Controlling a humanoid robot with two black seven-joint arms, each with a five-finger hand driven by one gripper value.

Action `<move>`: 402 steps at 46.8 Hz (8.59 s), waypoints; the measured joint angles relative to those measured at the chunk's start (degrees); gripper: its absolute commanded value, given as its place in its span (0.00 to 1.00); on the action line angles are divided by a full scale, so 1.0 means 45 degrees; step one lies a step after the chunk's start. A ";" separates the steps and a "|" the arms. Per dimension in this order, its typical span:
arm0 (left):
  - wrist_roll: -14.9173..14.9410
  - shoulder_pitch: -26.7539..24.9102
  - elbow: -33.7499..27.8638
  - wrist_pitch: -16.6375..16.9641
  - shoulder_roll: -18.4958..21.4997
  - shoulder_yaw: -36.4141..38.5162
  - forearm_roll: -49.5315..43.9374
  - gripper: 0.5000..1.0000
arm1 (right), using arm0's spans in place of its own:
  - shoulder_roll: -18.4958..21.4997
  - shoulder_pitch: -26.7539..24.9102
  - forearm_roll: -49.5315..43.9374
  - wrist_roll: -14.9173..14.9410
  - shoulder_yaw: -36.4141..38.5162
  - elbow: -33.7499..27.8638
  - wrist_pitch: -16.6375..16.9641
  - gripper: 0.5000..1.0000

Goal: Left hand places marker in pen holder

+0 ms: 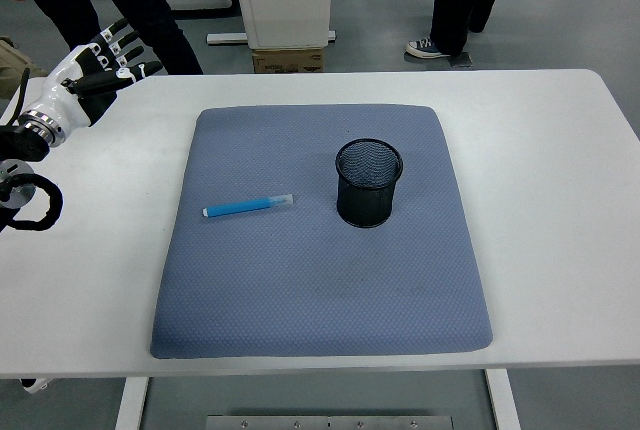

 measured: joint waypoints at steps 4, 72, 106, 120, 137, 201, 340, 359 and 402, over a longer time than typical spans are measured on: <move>0.0030 -0.0483 -0.0020 -0.0058 0.0051 0.1009 0.0146 1.00 | -0.0001 -0.0003 0.0000 0.0000 0.0001 -0.0002 0.0000 1.00; 0.0626 -0.9339 -0.2401 -0.1743 -0.2579 1.6905 0.5555 1.00 | 0.0001 -0.0004 0.0000 0.0000 0.0001 -0.0001 0.0000 1.00; 0.0676 -0.9932 -0.2375 -0.2181 -0.3464 1.6913 0.5536 1.00 | 0.0000 -0.0009 0.0000 0.0001 0.0000 0.0000 0.0000 1.00; 0.0677 -1.0062 -0.2395 -0.2832 -0.3585 1.6913 0.5536 1.00 | 0.0000 -0.0006 0.0000 0.0001 0.0000 0.0000 0.0000 1.00; 0.1390 -0.9918 -0.2366 -0.2747 -0.3822 1.6936 0.5554 1.00 | 0.0001 -0.0005 0.0000 0.0001 0.0001 0.0000 0.0000 1.00; 0.1397 -0.9635 -0.2377 -0.2329 -0.4630 1.6782 0.5554 1.00 | 0.0001 -0.0007 0.0000 0.0001 0.0001 0.0000 0.0000 1.00; 0.2236 -0.9964 -0.3341 -0.1074 -0.4830 1.7319 0.7348 0.36 | 0.0000 -0.0008 0.0000 0.0001 0.0000 0.0000 0.0000 1.00; 0.2247 -0.9950 -0.3414 -0.0892 -0.4884 1.7500 0.7353 0.16 | 0.0000 -0.0013 0.0000 0.0001 0.0001 0.0000 0.0000 1.00; 0.2196 -0.9927 -0.3415 -0.0961 -0.4827 1.7738 0.7392 0.00 | 0.0000 -0.0012 0.0000 0.0001 0.0001 0.0000 0.0000 1.00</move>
